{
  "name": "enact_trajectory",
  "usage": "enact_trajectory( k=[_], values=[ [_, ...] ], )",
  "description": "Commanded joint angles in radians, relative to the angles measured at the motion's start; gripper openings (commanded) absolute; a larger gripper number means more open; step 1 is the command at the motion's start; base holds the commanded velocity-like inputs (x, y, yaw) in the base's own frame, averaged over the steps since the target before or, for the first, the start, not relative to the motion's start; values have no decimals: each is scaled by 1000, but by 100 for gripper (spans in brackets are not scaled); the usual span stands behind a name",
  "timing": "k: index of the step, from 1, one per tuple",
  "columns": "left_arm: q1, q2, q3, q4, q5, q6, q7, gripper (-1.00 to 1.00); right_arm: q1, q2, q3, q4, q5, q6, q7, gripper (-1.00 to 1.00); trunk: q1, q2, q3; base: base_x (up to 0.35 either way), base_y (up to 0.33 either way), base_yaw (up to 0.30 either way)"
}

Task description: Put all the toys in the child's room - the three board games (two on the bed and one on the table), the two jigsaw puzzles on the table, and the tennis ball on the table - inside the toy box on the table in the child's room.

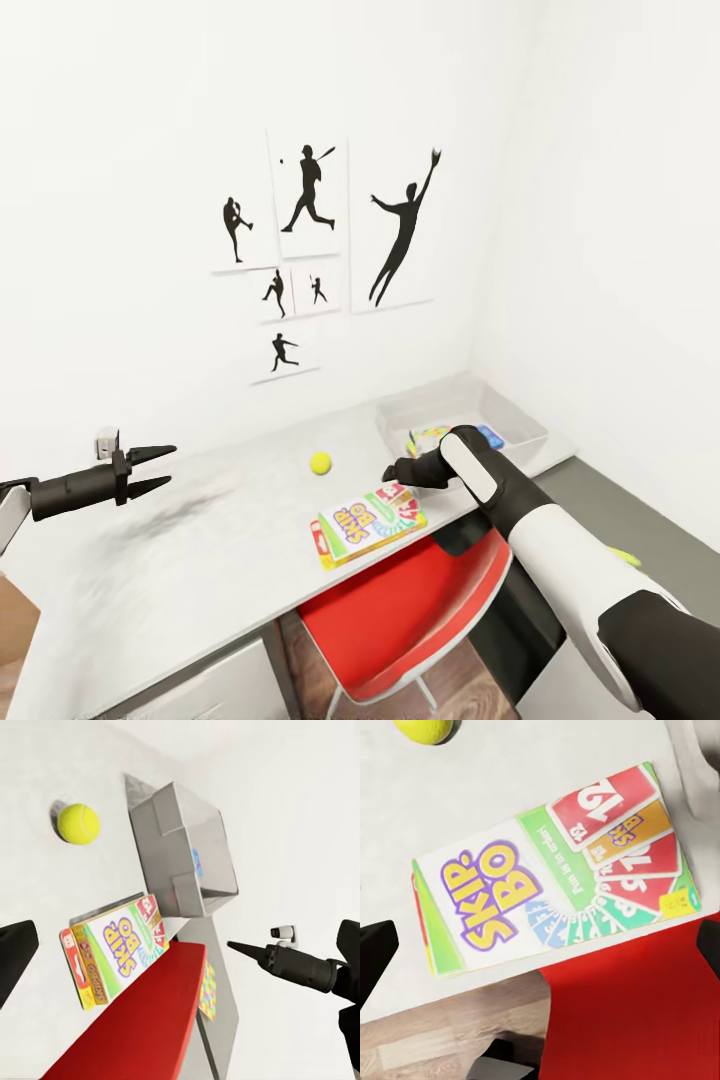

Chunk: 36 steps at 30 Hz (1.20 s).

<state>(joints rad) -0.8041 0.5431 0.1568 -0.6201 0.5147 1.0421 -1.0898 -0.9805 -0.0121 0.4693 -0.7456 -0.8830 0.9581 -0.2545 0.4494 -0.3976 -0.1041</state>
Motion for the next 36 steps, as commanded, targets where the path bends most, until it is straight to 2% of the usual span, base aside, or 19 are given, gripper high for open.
enact_trajectory(
  k=[1,6,7,12,20,29,36],
  values=[
    [-1,0,1,0,-2,4,-4,100,-1,-1,5,-1,-9,1,-9,100,1,-2,-4,0,0,97],
    [-1,1,1,0,-2,4,-4,100,-1,-2,3,-1,27,1,-9,100,1,-2,-11,0,0,97],
    [-1,1,1,0,-2,4,-4,100,-1,-2,2,-1,44,1,-9,100,1,-2,-13,0,0,97],
    [-1,1,1,0,-2,4,-5,100,-1,-2,-2,-1,73,2,-8,100,1,-2,-20,0,0,95],
    [-1,1,1,0,-1,4,-4,100,-1,-3,-3,0,79,2,-6,100,1,-2,-27,0,0,49],
    [-1,1,1,0,-1,3,-6,100,-1,-2,-3,0,79,5,-6,100,1,-2,-20,0,0,-82],
    [1,3,1,0,-4,3,-54,100,-1,-2,-3,0,79,5,-6,100,1,-2,-18,0,81,-32]
  ],
)
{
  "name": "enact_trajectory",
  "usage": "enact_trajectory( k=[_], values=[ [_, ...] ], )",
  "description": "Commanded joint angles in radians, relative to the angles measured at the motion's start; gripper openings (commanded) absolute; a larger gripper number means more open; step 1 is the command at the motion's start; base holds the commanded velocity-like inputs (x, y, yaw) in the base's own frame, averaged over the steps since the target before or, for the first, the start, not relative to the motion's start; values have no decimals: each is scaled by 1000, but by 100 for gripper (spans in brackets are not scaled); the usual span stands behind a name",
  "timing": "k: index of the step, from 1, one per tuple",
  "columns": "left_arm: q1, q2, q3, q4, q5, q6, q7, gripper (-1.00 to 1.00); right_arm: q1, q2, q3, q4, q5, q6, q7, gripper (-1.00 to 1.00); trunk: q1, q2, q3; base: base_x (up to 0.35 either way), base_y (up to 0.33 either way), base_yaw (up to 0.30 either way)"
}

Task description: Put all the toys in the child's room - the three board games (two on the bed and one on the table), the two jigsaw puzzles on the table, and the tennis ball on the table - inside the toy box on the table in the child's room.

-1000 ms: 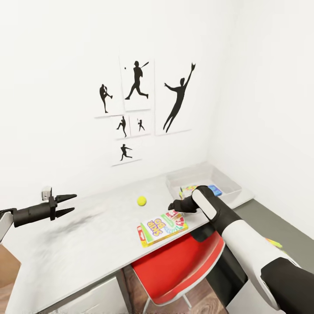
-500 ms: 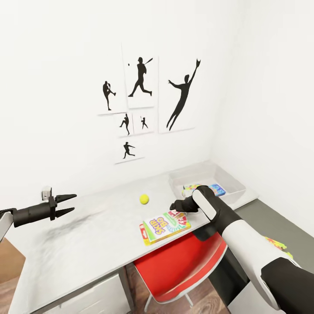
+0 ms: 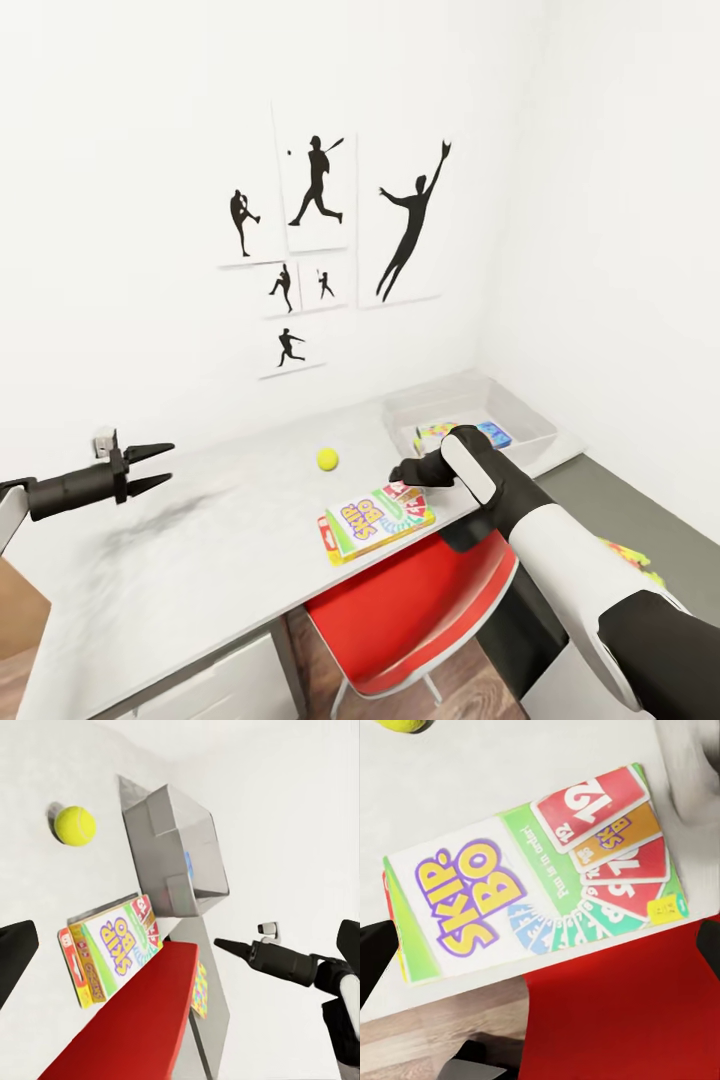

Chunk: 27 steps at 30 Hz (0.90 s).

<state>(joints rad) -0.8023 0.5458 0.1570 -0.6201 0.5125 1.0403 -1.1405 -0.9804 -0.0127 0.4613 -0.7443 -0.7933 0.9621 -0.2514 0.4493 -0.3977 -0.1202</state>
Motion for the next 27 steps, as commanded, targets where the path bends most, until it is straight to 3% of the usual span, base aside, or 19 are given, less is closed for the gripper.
enact_trajectory(
  k=[1,10,19,27],
  values=[
    [1,0,1,0,-2,4,-13,100,-1,-1,5,-1,-11,1,-9,100,1,-2,-2,0,71,-7],
    [8,1,3,0,-3,3,-29,100,-1,-1,6,-1,-10,0,-10,100,1,-2,-2,0,20,-2],
    [10,25,3,1,2,3,-38,100,-1,-2,5,-1,-11,-2,-10,100,1,-2,-2,0,1,0],
    [12,35,2,7,-3,2,-132,100,-1,-1,4,29,-9,-5,-11,100,1,-2,-2,0,0,0]
  ],
)
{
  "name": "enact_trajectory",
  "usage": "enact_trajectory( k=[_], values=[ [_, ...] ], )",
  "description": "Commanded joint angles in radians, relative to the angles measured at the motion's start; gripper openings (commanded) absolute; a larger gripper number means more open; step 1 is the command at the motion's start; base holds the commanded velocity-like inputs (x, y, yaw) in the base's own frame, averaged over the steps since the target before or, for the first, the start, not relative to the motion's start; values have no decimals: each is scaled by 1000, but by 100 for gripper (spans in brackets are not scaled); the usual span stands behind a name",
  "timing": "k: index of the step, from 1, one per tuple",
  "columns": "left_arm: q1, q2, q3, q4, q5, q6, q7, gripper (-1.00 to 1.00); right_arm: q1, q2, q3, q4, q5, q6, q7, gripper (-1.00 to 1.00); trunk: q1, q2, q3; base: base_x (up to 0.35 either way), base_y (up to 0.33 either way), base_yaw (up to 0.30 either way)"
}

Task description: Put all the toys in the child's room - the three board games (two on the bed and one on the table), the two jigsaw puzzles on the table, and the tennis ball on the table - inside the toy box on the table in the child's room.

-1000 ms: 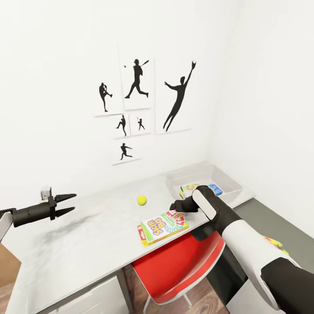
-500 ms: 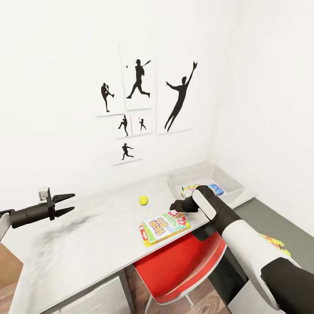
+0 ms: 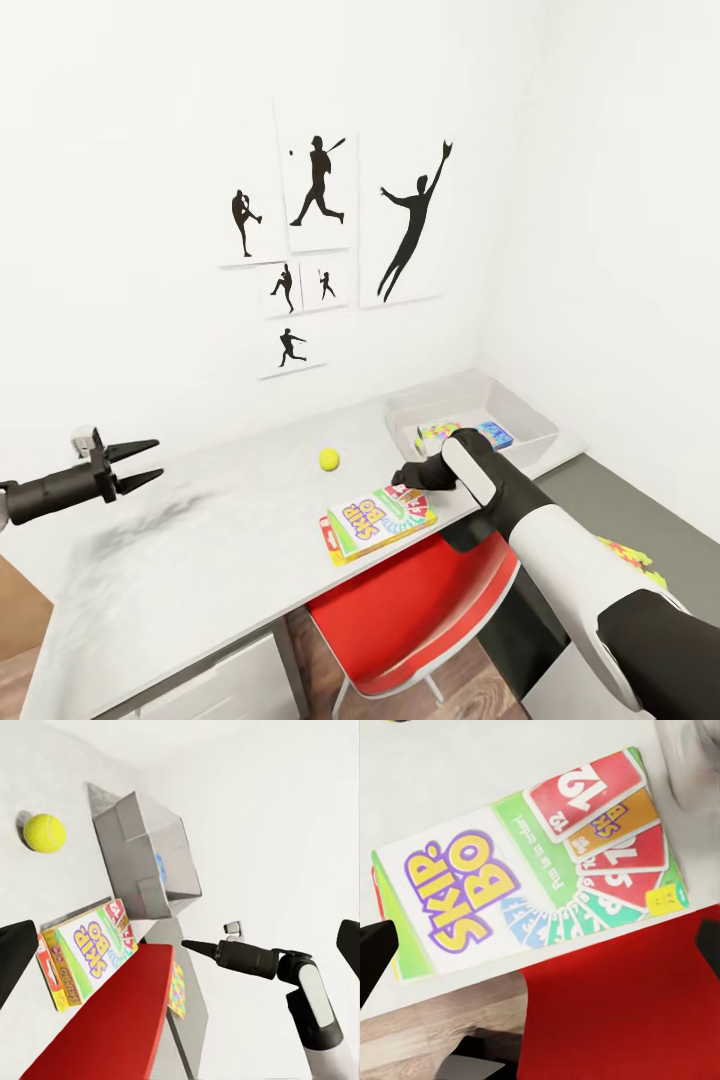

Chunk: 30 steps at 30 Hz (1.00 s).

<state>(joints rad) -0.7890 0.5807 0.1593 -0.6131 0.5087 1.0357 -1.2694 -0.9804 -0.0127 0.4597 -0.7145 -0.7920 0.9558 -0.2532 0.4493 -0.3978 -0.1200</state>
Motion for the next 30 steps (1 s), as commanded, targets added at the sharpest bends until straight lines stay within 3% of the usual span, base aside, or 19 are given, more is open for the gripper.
enact_trajectory(
  k=[1,7,16,23,30],
  values=[
    [1,2,0,1,0,7,-12,100,-1,-1,5,0,-11,1,-9,100,1,-2,-2,0,0,0],
    [19,27,0,2,2,4,-81,100,-1,-1,6,4,-10,0,-9,100,1,-2,-2,0,0,0],
    [26,38,0,3,2,3,-154,100,-1,-1,8,4,-10,-8,-10,100,1,-2,-2,0,0,0],
    [27,39,0,3,1,3,-163,100,-1,-2,8,7,-10,-18,-10,100,1,-2,-2,0,0,0],
    [27,39,0,3,1,1,-165,100,-1,-1,9,70,-8,-34,-11,100,1,-2,-2,0,0,0]
  ],
)
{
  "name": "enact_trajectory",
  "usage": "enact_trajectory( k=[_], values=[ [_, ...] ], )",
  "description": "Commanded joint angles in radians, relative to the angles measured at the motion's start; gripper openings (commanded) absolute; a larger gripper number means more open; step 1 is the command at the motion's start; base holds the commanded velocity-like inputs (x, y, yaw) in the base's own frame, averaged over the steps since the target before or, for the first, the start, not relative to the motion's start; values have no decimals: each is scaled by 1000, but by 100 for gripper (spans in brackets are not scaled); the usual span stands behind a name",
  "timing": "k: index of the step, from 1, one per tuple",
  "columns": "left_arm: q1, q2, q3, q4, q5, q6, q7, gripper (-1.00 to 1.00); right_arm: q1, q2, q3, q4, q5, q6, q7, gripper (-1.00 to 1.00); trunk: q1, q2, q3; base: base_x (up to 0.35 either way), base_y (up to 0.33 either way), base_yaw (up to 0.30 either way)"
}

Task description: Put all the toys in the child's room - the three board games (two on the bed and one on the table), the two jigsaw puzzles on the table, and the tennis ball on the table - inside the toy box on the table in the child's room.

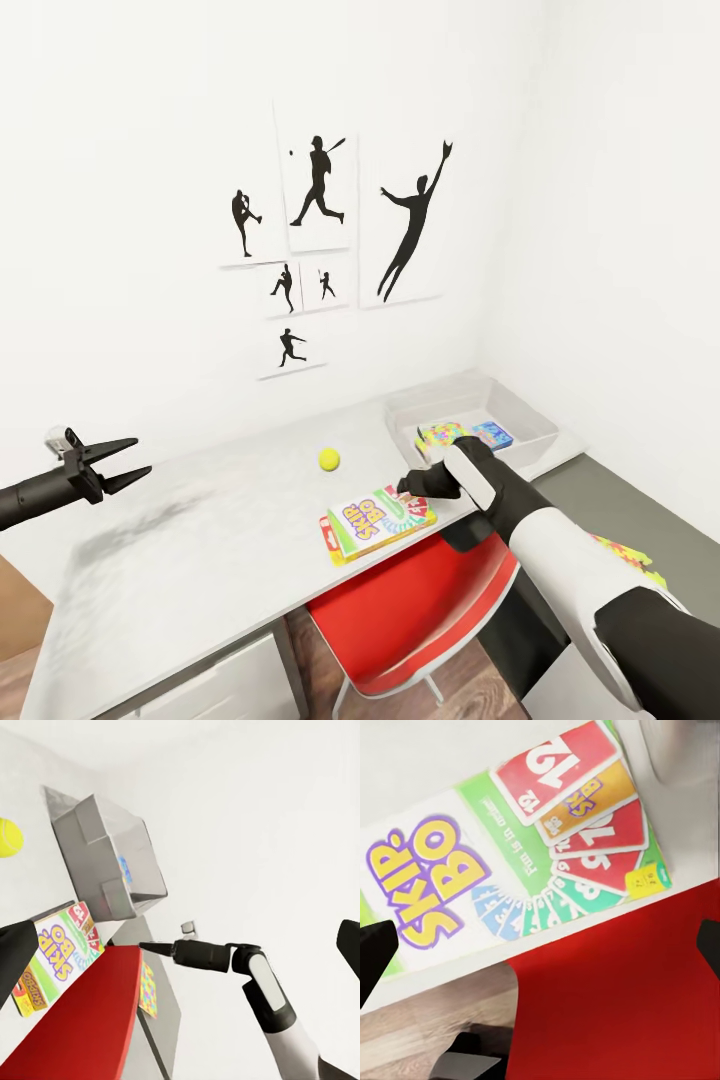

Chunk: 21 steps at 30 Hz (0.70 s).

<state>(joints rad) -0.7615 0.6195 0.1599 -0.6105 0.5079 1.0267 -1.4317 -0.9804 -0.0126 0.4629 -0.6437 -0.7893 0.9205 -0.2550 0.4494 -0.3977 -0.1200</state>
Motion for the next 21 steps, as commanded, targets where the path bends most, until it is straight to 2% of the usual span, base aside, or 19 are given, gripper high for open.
enact_trajectory(
  k=[1,14,21],
  values=[
    [-1,0,0,0,1,10,-2,100,-1,-1,6,6,-11,-4,-8,100,1,-2,-2,0,0,0],
    [-1,0,0,0,1,3,-3,100,-1,-2,7,41,-8,-41,-7,100,1,-2,-2,0,0,0],
    [-1,0,0,0,1,3,-3,100,-1,-3,7,42,-10,-103,-8,100,1,-2,-2,0,0,0]
  ],
)
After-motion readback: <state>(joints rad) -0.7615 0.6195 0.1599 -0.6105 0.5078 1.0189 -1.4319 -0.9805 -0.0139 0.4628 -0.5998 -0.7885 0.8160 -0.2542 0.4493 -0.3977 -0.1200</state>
